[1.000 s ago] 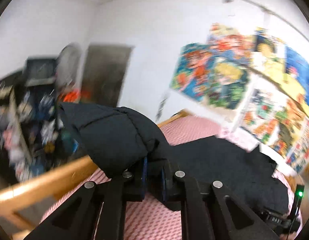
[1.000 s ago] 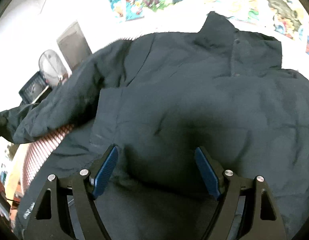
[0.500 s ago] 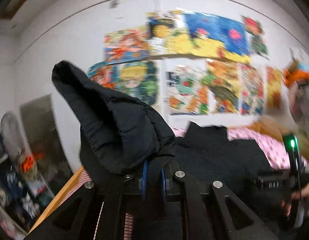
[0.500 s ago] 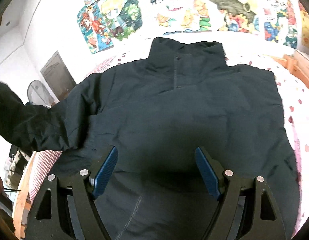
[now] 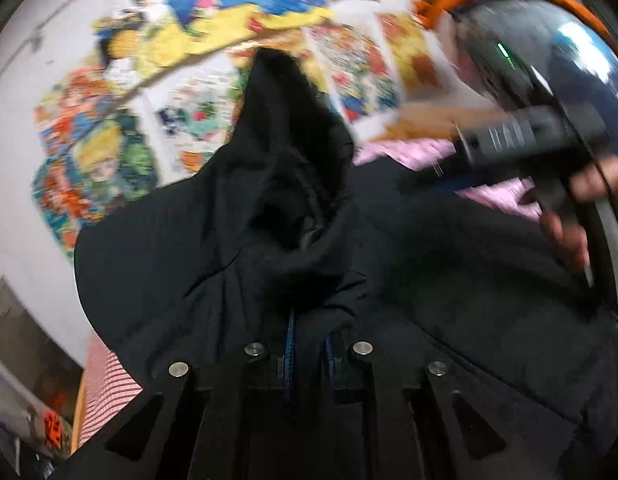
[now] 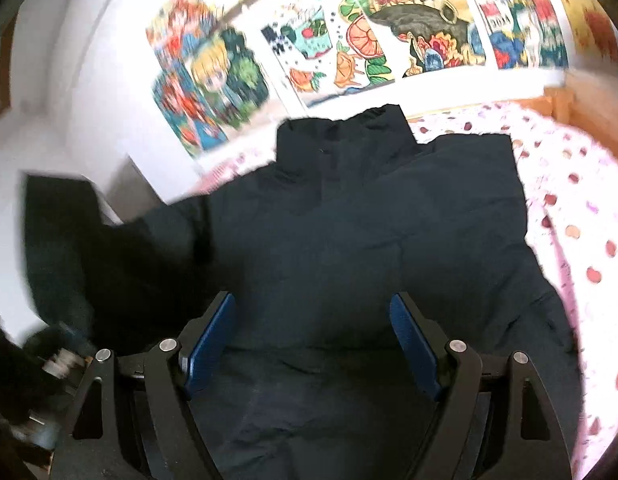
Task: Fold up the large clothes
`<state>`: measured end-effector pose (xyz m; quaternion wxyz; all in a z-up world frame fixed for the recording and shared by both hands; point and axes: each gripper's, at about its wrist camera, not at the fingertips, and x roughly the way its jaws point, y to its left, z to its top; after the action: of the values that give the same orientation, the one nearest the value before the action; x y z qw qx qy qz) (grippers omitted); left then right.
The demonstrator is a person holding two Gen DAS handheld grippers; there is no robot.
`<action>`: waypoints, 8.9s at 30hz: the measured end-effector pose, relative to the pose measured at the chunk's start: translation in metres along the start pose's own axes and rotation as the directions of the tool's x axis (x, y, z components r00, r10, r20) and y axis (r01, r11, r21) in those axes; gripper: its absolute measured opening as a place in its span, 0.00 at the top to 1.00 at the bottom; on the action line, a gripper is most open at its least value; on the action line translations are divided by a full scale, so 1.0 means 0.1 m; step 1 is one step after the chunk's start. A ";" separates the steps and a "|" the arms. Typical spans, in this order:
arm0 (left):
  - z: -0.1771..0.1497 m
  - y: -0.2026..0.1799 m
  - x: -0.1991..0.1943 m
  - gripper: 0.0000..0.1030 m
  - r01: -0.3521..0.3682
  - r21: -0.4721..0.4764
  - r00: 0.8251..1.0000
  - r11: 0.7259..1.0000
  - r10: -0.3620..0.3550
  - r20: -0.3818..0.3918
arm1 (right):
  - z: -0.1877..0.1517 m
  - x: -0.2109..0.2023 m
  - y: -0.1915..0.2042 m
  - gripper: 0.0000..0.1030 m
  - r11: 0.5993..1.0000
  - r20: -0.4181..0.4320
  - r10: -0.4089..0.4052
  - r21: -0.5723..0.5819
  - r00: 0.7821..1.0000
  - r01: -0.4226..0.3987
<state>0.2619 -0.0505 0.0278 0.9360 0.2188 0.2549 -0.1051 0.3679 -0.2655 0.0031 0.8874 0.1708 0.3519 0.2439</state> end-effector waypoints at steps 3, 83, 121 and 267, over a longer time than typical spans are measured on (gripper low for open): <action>-0.04 -0.16 0.07 0.87 0.037 0.032 0.999 0.999 -0.036 -0.018 | -0.05 -0.02 -0.15 0.26 0.988 0.004 0.133 0.078 0.991 -0.133; -0.60 1.23 1.74 0.00 -0.230 -0.436 0.914 0.870 0.039 -0.405 | 0.10 1.14 -0.18 0.13 0.692 0.088 -0.612 -0.420 0.786 0.587; -0.80 0.87 1.71 0.00 -0.273 -0.420 0.929 0.866 0.124 -0.347 | -0.12 1.26 -0.54 0.01 0.804 0.017 -0.522 -0.324 0.852 0.499; 0.48 0.81 2.02 0.10 -0.052 -0.258 0.996 0.965 0.031 -0.084 | 0.75 1.45 -0.31 0.40 0.912 -0.028 -0.192 -0.374 0.981 0.168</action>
<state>0.4793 -0.0183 -0.0116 0.9477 0.1033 0.2989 -0.0424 0.5227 -0.2208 -0.0382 0.9106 -0.0406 0.3422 0.2283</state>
